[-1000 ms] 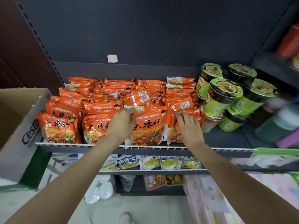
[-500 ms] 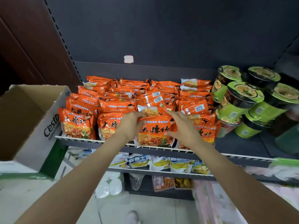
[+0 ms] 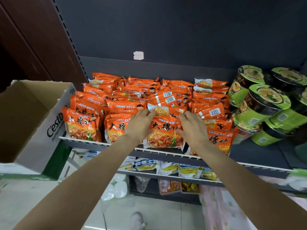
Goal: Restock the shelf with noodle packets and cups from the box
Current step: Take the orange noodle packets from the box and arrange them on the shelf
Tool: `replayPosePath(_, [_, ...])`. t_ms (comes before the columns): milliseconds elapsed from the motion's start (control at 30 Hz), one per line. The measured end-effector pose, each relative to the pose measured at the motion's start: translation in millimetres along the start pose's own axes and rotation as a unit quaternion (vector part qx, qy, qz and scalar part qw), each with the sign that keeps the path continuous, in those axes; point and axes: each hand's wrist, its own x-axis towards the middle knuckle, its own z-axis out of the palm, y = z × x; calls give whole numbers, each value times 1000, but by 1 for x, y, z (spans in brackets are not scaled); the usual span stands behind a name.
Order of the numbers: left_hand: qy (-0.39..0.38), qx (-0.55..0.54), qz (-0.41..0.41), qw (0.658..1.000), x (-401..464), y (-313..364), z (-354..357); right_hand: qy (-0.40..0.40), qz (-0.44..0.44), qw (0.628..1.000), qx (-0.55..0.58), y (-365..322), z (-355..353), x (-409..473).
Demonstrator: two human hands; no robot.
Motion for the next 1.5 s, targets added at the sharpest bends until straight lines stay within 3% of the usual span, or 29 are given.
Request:
replayPosePath(100, [32, 64, 8, 997, 2, 1, -1, -8, -2, 1000, -23, -3, -1, 5])
replayPosePath(233, [12, 134, 40, 990, -6, 2, 8, -58, -44, 995, -74, -6, 1, 1])
replayPosePath(433, [9, 63, 37, 997, -23, -1, 2, -52, -10, 998, 31, -10, 1, -7])
replayPosePath(700, [83, -93, 23, 992, -41, -24, -30, -45, 18, 983, 179, -39, -19, 2])
replayPosePath(967, [153, -124, -36, 980, -30, -132, -72, -6, -19, 971, 236, -124, -36, 66])
replayPosePath(1267, [86, -150, -55, 983, 16, -289, -96, 15, 17, 969, 247, -219, -22, 164])
replayPosePath(1500, [-64, -134, 14, 989, 71, -319, -75, -65, 36, 980, 184, -236, -3, 214])
